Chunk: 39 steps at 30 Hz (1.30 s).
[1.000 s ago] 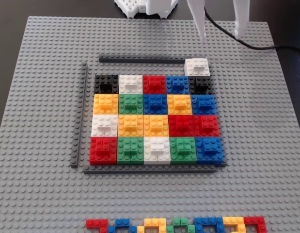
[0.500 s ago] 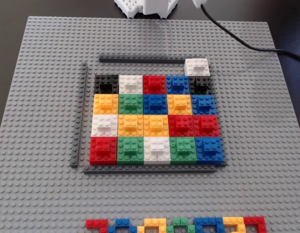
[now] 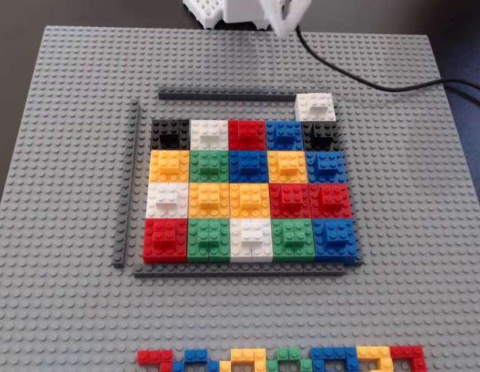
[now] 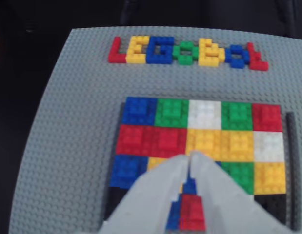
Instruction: Grab the cube and place it into the grid
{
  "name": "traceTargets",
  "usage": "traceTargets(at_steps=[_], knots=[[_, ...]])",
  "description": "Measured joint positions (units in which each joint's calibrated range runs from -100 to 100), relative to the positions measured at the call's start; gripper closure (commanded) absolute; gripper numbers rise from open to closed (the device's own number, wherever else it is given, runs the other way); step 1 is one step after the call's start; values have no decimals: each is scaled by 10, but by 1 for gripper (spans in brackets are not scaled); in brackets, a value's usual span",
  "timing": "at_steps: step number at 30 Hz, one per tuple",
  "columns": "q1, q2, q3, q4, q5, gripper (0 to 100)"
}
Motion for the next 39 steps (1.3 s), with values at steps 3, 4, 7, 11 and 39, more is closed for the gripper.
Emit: traceTargets(at_steps=[3,4,7,11,39], knots=[[15,-36,35,0,2,100],[19,-47,51,0,2,100],[23,-86,105,-2,2,100],[24,-126,184,-29,3,100],[33,-223,399,-112,0,100]])
